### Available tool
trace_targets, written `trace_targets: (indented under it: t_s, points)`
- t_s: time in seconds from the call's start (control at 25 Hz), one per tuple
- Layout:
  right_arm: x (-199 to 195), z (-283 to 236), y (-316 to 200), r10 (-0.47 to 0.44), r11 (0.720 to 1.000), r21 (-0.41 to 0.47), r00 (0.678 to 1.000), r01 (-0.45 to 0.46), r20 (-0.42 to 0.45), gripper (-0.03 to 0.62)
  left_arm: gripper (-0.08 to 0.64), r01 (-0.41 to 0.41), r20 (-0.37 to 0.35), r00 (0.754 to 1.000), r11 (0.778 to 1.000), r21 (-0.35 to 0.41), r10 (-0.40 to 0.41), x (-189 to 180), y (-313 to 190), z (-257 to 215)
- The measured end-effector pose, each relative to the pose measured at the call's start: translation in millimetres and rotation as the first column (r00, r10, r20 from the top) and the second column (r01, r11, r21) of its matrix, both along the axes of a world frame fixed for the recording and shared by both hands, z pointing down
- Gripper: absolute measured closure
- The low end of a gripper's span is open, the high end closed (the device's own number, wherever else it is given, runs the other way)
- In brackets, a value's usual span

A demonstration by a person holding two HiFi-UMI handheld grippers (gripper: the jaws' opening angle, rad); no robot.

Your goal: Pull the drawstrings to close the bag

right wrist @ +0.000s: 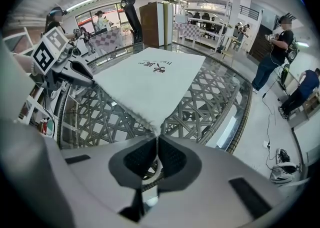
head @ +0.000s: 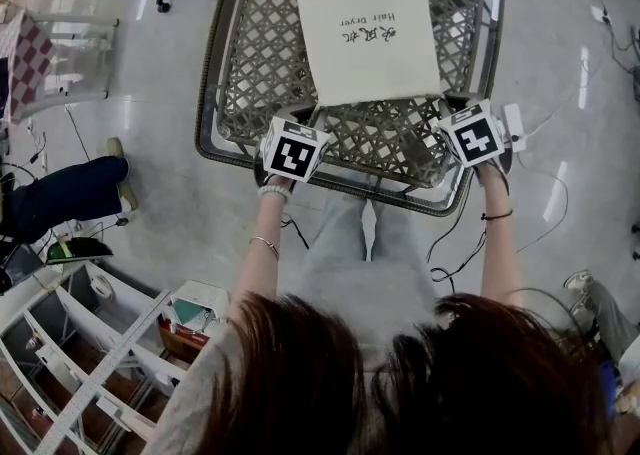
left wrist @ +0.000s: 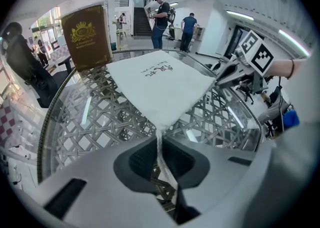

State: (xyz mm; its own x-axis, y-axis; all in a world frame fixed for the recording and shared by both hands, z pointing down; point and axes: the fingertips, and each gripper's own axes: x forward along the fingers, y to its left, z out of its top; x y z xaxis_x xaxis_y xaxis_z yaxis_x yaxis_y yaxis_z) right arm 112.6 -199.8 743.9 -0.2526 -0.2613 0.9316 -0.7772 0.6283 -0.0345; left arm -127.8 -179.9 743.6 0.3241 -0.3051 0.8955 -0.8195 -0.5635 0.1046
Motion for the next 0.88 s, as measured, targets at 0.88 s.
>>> trace_targets:
  t_s: [0.88]
  points:
    - [-8,-30,-7,-0.037,0.996,0.087,0.999,0.036,0.018,0.569,0.532,0.049,0.033,0.998,0.999,0.013,-0.050,-7,-3,-14]
